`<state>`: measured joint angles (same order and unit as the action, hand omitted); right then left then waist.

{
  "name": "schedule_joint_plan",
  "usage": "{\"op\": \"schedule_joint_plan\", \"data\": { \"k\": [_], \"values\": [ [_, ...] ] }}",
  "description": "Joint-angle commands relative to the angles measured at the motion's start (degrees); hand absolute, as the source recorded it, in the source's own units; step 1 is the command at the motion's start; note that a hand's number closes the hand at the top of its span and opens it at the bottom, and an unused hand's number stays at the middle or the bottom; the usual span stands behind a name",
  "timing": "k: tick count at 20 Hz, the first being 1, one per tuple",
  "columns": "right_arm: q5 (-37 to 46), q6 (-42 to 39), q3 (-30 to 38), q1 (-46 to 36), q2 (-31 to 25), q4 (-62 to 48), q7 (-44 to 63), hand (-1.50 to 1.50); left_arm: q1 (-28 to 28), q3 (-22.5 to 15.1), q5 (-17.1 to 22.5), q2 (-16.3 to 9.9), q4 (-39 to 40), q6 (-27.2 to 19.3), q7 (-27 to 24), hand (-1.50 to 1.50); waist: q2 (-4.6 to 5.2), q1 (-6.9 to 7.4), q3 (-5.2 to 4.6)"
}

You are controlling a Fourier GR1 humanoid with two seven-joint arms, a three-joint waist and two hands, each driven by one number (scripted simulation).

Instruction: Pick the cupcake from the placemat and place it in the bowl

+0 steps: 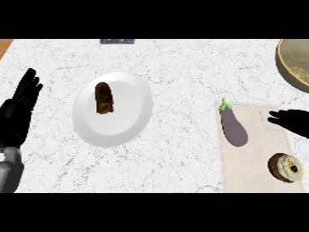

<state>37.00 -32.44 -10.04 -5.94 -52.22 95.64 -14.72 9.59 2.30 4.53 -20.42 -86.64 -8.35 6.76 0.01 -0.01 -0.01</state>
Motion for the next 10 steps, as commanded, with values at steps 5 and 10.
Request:
{"op": "schedule_joint_plan", "data": {
  "k": [5, 10],
  "values": [
    [7.8, -0.4, -0.7, 4.8, 4.5, -0.4, -1.7, -1.5, -1.3, 0.8, -1.4, 2.0, -1.9, 1.2, 0.7, 0.0, -0.04, -0.08, 0.01],
    [11.3, -0.4, 0.7, -0.8, 8.1, -8.0, -5.8, -1.5, 1.6, 3.1, -2.1, 2.0, 1.3, 2.4, 0.8, 0.0, 0.05, 0.17, 0.01]
  ]
}}
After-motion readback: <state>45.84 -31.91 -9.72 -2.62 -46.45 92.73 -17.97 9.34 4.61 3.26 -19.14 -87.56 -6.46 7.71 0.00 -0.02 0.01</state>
